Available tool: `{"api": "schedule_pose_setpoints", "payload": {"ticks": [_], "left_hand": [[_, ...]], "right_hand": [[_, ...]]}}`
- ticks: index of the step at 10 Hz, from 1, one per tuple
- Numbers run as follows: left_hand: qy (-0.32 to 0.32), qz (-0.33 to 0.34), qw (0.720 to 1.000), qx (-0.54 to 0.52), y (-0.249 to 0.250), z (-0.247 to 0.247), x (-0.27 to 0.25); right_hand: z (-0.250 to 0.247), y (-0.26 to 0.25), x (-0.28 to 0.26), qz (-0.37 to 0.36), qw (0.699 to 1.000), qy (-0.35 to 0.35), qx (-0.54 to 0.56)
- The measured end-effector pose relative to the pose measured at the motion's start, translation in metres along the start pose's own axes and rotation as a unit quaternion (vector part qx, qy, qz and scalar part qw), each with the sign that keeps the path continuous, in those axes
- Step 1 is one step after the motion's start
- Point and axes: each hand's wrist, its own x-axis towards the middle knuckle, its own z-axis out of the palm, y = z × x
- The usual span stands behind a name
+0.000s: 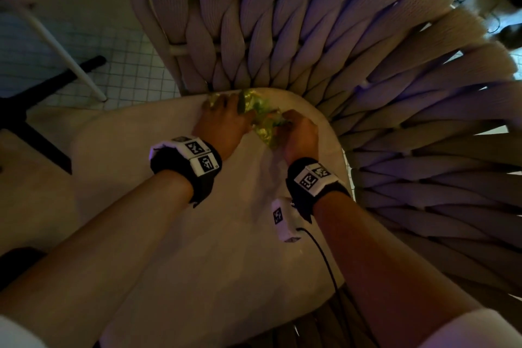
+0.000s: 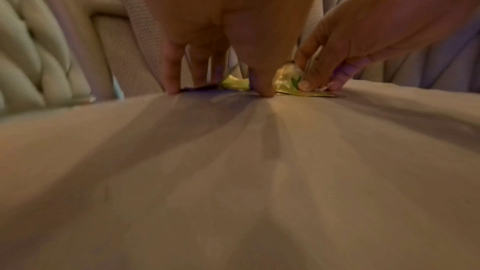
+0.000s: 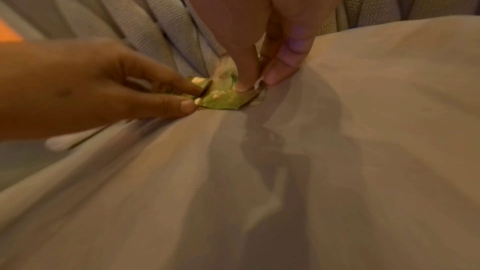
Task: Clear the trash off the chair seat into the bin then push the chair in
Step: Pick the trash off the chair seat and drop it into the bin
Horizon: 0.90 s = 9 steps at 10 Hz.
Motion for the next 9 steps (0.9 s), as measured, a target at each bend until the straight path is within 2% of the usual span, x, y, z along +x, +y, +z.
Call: {"api": "schedule_pose_setpoints", "payload": {"ticks": [1,2,3,4,5,6,7,8,9], "left_hand": [[-0.011,0.008,1.0,0.015,0.001,0.01,-0.018],[0.051,0.053,0.997,0.034,0.006,0.025,-0.04],[0.098,0.06,0.992,0.049,0.0,0.033,-0.054],[0.115,0.035,0.993,-0.013,-0.002,0.032,-0.081],[0.171,-0.053,0.97,-0.162,-0.007,0.04,-0.13],[0.194,-0.164,0.906,-0.338,-0.012,0.037,-0.199],[0.222,-0.292,0.814,-0.451,-0.024,0.05,-0.274],[0.241,-0.376,0.723,-0.528,-0.051,0.08,-0.35],[0.232,-0.427,0.687,-0.54,-0.077,0.106,-0.409]], "right_hand": [[0.005,0.008,-0.022,0.065,0.995,0.045,0.065],[-0.002,0.023,-0.037,-0.022,0.996,0.016,-0.084],[-0.009,0.043,-0.047,-0.014,0.998,-0.012,-0.059],[-0.024,0.055,-0.069,-0.031,0.999,-0.03,-0.012],[-0.028,0.068,-0.095,-0.017,0.995,-0.076,0.056],[-0.012,0.073,-0.126,0.011,0.979,-0.183,0.095],[0.029,0.059,-0.173,0.009,0.951,-0.292,0.103],[0.084,0.037,-0.232,-0.035,0.939,-0.338,0.052],[0.146,0.012,-0.288,-0.092,0.906,-0.411,-0.037]]}}
